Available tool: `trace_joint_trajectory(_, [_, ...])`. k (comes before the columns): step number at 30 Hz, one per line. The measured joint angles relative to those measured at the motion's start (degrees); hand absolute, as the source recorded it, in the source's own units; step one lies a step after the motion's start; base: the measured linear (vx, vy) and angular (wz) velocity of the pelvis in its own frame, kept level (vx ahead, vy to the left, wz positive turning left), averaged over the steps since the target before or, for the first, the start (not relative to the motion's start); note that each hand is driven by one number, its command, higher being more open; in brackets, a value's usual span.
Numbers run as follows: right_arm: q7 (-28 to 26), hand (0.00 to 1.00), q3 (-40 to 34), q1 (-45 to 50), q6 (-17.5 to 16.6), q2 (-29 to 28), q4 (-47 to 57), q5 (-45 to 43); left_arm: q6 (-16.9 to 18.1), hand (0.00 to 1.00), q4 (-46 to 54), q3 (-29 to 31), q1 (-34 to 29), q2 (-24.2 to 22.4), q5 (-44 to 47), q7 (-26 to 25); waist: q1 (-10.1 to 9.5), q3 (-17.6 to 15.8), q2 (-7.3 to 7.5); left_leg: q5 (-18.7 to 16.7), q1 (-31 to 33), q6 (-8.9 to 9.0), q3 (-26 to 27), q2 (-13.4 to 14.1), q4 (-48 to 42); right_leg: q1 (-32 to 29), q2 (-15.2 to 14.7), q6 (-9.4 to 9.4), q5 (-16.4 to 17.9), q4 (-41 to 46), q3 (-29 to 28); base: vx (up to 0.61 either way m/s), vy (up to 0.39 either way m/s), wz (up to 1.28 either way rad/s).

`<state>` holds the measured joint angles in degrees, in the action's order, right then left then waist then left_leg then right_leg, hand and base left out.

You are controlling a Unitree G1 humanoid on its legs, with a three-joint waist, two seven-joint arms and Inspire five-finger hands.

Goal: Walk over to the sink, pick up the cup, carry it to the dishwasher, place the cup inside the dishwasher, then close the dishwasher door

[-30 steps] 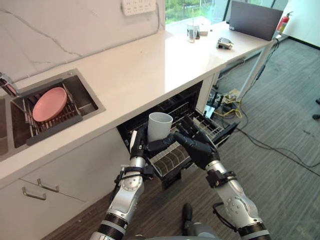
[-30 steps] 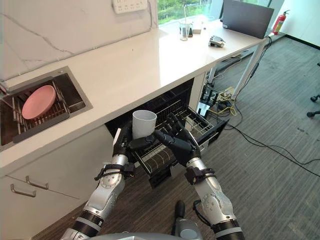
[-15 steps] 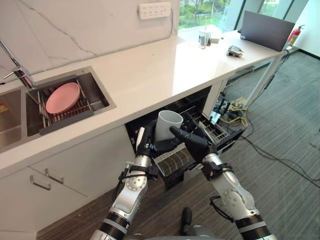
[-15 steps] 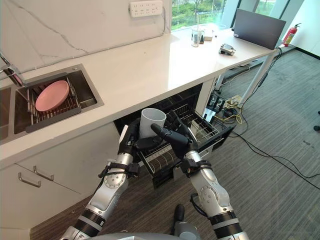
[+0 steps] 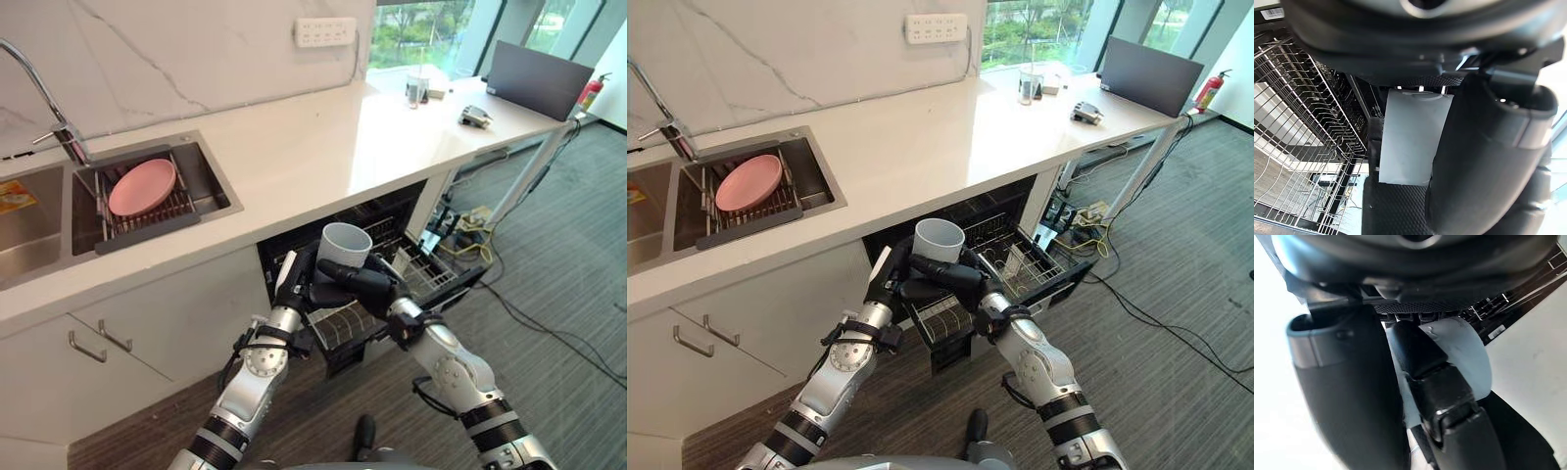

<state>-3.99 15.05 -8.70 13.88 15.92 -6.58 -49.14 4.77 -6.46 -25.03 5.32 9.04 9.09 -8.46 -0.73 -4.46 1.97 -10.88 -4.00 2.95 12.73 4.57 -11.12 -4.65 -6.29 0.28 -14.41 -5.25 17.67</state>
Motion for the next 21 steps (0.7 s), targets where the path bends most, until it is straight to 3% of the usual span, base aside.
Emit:
trace_joint_trajectory(10, [-1.05, 0.0, 1.59, -2.13, 0.79, 3.6, -2.03, 3.48, -0.35, 0.0, 0.65, -0.62, -0.02, 2.31, 0.4, 0.26, -0.6, -0.09, 0.59, 0.66, 0.15, 0.04, -1.29, -0.28, 0.49, 0.38, -0.41, -0.21, 0.24, -0.01, 1.29, 0.0, 0.003, 0.07])
trace_joint_trajectory(14, [-0.81, 0.0, 2.06, -2.17, -1.25, 3.51, -1.62, 4.67, -0.7, 0.0, 1.95, -0.26, -0.03, 2.57, 0.42, 0.23, -0.69, -0.27, 0.91, 0.78, 0.08, 0.26, -1.16, 0.02, 0.42, 0.32, -0.01, -0.37, 0.43, -0.01, 1.24, 0.01, -0.004, -0.01])
trace_joint_trajectory(20, [3.68, 0.0, 3.26, -2.18, -5.15, 1.44, 0.84, 6.71, -0.69, 0.0, 4.36, 1.12, -0.18, 2.58, 0.44, -0.28, -0.79, -0.29, 0.94, 0.54, 0.4, 0.61, -0.66, 0.35, -0.13, -0.11, 0.92, -0.27, 0.67, -0.01, 0.68, 0.02, 0.0, -0.05])
trace_joint_trajectory(21, [4.42, 0.0, 3.31, -2.18, -6.07, 0.98, 1.34, 7.38, -0.51, 1.0, 4.68, 1.28, -0.08, 2.56, 0.45, -0.4, -0.8, -0.28, 0.94, 0.53, 0.37, 0.64, -0.61, 0.4, -0.13, -0.11, 1.01, -0.28, 0.67, -0.01, 0.6, 0.02, 0.012, -0.04])
